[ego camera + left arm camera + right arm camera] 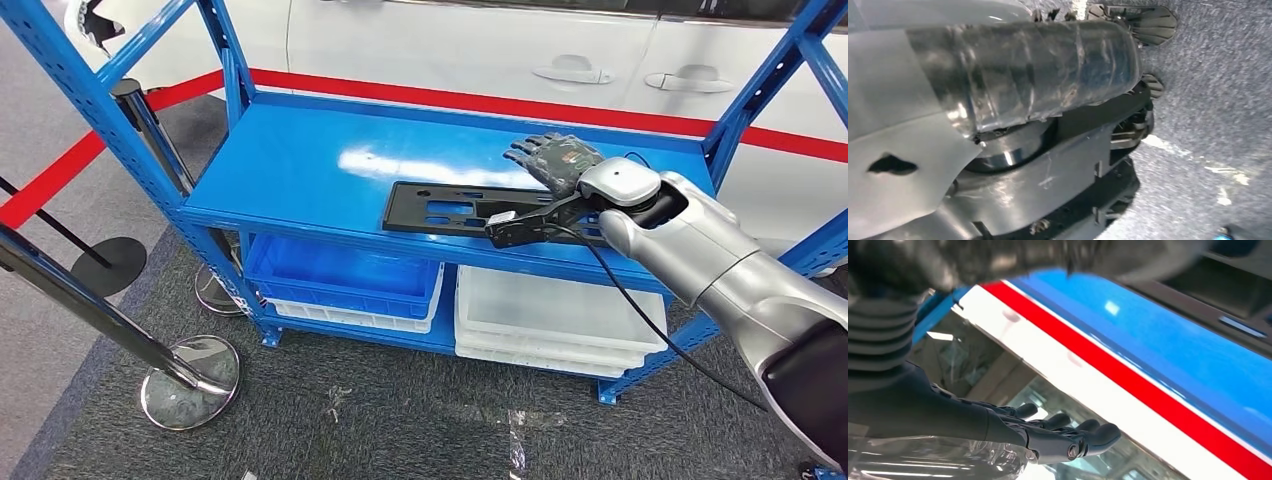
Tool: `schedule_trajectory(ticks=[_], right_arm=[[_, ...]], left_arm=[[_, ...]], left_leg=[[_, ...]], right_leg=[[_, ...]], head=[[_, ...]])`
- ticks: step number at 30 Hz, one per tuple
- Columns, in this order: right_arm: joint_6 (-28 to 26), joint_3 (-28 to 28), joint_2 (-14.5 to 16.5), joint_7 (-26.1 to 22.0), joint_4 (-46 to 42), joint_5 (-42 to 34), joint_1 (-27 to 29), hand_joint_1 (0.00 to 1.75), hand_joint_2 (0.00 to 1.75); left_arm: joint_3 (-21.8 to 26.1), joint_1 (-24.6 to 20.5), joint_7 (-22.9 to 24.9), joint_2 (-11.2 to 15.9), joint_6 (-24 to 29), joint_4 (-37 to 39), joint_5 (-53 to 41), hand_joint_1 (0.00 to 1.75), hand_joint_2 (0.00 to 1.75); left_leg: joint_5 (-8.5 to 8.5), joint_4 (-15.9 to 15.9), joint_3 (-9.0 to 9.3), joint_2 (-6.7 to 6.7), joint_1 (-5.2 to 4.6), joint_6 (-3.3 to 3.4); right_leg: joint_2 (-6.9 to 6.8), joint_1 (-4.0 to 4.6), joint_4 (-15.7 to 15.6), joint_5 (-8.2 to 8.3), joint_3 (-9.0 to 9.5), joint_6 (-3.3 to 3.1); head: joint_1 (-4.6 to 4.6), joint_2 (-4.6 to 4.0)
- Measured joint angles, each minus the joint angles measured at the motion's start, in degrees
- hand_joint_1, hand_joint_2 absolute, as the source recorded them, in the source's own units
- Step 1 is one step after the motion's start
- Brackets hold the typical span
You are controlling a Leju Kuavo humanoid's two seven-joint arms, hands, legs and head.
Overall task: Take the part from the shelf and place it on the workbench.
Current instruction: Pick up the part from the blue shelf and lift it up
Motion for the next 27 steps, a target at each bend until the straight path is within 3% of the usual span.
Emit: schedule_trajectory(ticks=[7, 14, 20, 23, 27], right_arm=[[-1.4, 0.0, 4.1, 0.3, 9.4, 2.3, 0.5, 0.00, 0.00], [-1.5, 0.0, 6.6, 0.4, 14.6, 2.9, 0.7, 0.00, 0.00], [-1.5, 0.0, 8.4, 0.3, 17.4, 5.5, 1.1, 0.00, 0.00], [-1.4, 0.0, 9.5, 0.2, 18.8, 6.5, 1.3, 0.00, 0.00], [-0.7, 0.0, 10.9, -0.3, 20.1, 7.4, 1.4, 0.00, 0.00]], left_arm=[[-4.7, -1.7, 4.8, 4.0, -3.4, -0.2, -4.0, 0.00, 0.00], [-7.7, -2.0, 7.8, 7.1, -2.7, -1.9, -5.2, 0.00, 0.00], [-9.6, -0.1, 15.7, 13.9, 7.0, -13.9, -3.7, 0.00, 0.00], [-10.6, 0.6, 15.9, 16.7, 8.0, -19.0, -3.0, 0.00, 0.00], [-12.1, 0.8, 14.5, 18.5, 6.5, -22.9, -2.4, 0.00, 0.00]], left_leg=[[0.00, 0.0, 0.01, 0.02, 0.01, -0.01], [0.01, 0.0, 0.02, 0.03, 0.01, -0.01], [0.01, 0.0, 0.04, 0.06, 0.02, -0.01], [0.01, 0.0, 0.05, 0.06, 0.02, -0.02], [0.03, -0.1, 0.05, 0.05, 0.02, -0.04]], right_leg=[[0.02, 0.00, 0.0, 0.00, -0.01, 0.00], [0.04, 0.00, 0.0, 0.00, -0.01, 0.00], [0.06, 0.00, 0.0, 0.00, -0.01, 0.00], [0.06, 0.01, 0.0, -0.01, -0.01, -0.01], [0.07, 0.00, 0.0, -0.01, 0.00, -0.01]], head=[[-0.01, 0.00], [0.00, 0.00], [0.00, 0.00], [-0.01, 0.00], [-0.01, 0.00]])
